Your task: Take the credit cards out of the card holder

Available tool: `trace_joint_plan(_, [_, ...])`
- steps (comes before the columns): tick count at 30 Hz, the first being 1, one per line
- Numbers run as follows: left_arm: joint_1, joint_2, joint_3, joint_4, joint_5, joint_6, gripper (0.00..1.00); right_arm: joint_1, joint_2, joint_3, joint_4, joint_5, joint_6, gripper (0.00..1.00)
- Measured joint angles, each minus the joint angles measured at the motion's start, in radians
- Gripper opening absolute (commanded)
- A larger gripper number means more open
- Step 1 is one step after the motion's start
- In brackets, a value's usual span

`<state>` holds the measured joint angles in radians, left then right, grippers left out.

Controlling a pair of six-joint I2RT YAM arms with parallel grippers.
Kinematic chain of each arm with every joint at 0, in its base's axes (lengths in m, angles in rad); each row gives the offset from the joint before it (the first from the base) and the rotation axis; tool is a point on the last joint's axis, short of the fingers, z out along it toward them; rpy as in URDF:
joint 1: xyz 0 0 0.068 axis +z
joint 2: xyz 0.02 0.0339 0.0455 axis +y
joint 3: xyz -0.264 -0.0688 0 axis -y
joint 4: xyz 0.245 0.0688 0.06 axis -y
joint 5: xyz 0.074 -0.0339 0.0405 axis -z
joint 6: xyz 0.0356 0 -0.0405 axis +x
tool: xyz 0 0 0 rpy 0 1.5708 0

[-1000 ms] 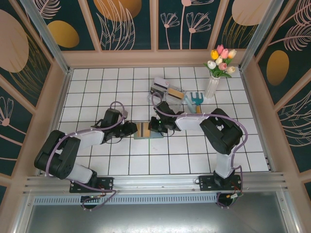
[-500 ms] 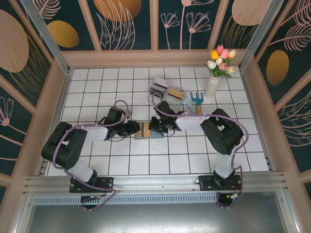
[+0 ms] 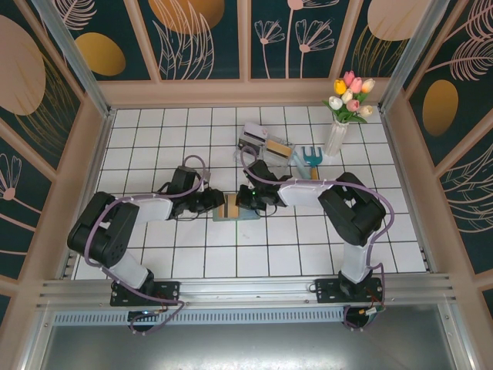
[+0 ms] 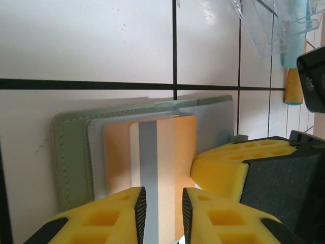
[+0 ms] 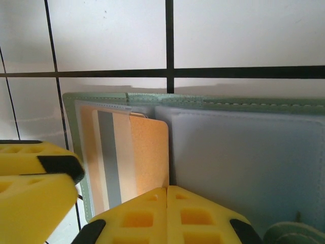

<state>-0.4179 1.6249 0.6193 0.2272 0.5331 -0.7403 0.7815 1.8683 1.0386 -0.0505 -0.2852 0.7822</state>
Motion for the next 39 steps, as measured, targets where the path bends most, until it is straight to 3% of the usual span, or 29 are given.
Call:
trace_joint_plan(12, [-0.002, 0.016, 0.006, -0.023, -0.019, 0.025, 0.26, -0.004, 0.0, -0.011, 0.005, 0.0, -0.009, 0.0])
trace_joint_plan(17, [-0.002, 0.018, 0.006, -0.023, -0.021, 0.026, 0.25, -0.006, 0.0, -0.027, 0.037, -0.01, -0.007, 0.22])
trace_joint_plan(21, [-0.002, 0.019, 0.005, -0.023, -0.021, 0.026, 0.25, -0.007, 0.0, -0.04, 0.08, -0.031, 0.012, 0.27])
trace_joint_plan(29, [-0.002, 0.02, 0.002, -0.016, -0.021, 0.026, 0.25, -0.014, 0.004, -0.061, 0.139, -0.075, 0.027, 0.26])
trace_joint_plan(39, [-0.002, 0.02, -0.008, 0.005, -0.021, 0.025, 0.25, -0.029, 0.014, -0.101, 0.226, -0.112, 0.036, 0.02])
